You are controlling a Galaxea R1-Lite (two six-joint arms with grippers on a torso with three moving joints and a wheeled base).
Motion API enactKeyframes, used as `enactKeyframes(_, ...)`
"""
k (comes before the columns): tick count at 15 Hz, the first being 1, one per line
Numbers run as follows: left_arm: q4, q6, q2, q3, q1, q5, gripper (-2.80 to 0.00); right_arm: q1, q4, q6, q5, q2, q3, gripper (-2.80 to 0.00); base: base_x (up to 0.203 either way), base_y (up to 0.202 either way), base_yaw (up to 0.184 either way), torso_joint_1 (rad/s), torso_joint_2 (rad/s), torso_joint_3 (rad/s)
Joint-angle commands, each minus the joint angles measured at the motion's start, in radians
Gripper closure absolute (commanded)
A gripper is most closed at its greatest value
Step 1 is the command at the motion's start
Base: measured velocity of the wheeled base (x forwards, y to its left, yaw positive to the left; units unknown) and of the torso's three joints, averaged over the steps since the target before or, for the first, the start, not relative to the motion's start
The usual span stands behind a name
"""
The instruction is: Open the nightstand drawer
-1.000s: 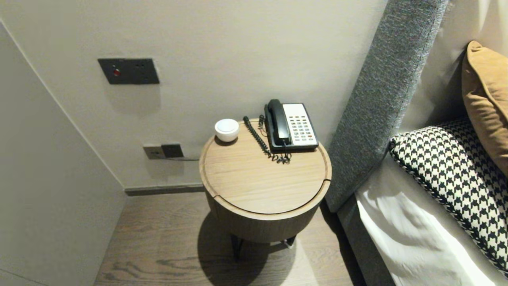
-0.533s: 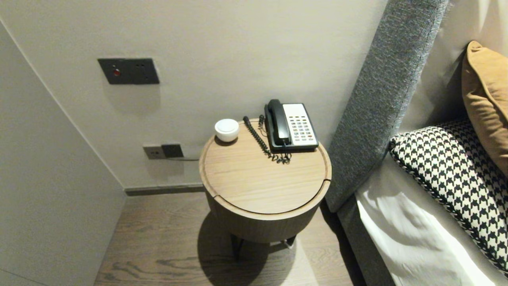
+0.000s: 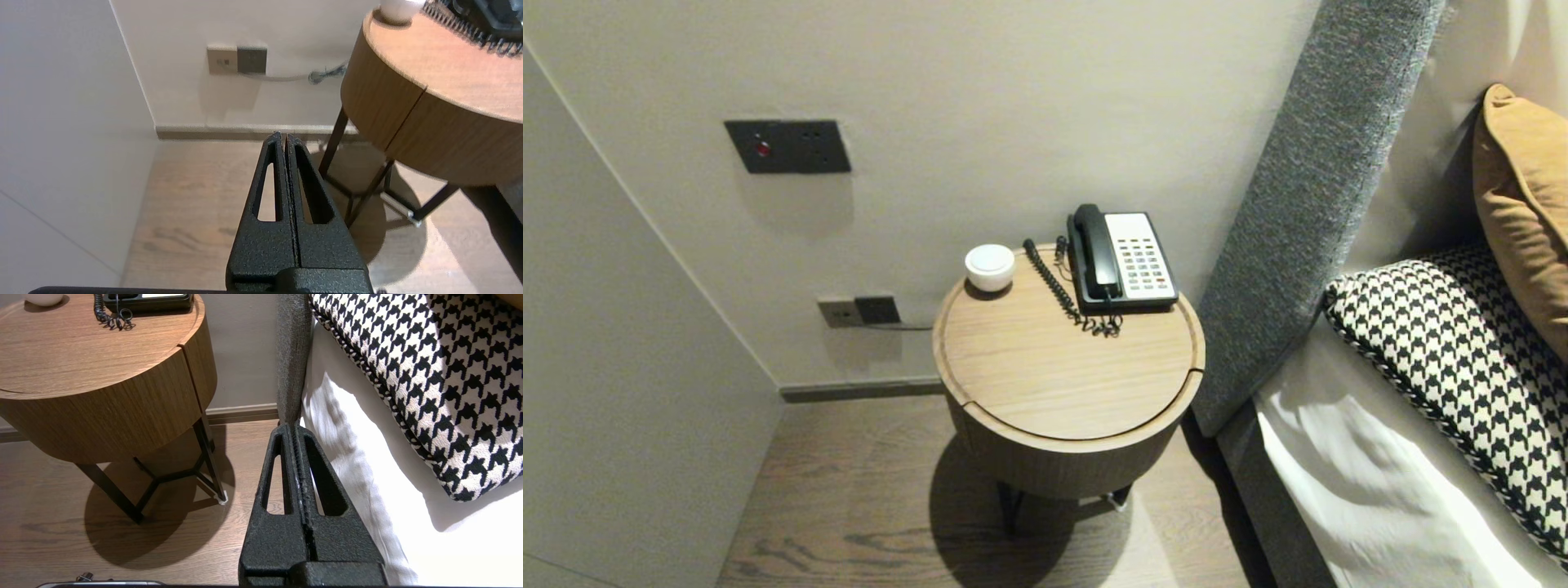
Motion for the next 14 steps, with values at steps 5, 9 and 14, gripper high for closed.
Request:
enactKeyframes(5, 0.005, 0.000, 0.005, 0.009, 0.002, 0.001, 0.00, 0.000, -0.001, 0.000, -0.001, 0.000, 0.040, 0.00, 0.000, 0.000, 0.000, 0.000, 0.00, 0.000)
enactKeyframes(9, 0.007, -0.006, 0.004, 0.009, 0.002, -0.002, 0.00, 0.000, -0.001, 0.000, -0.001, 0.000, 0.040, 0.00, 0.000, 0.000, 0.000, 0.000, 0.00, 0.000)
enactKeyframes(14, 0.011, 0.018, 0.005, 0.009, 0.002, 0.001, 0.00, 0.000, -0.001, 0.000, 0.000, 0.000, 0.040, 0.00, 0.000, 0.000, 0.000, 0.000, 0.00, 0.000)
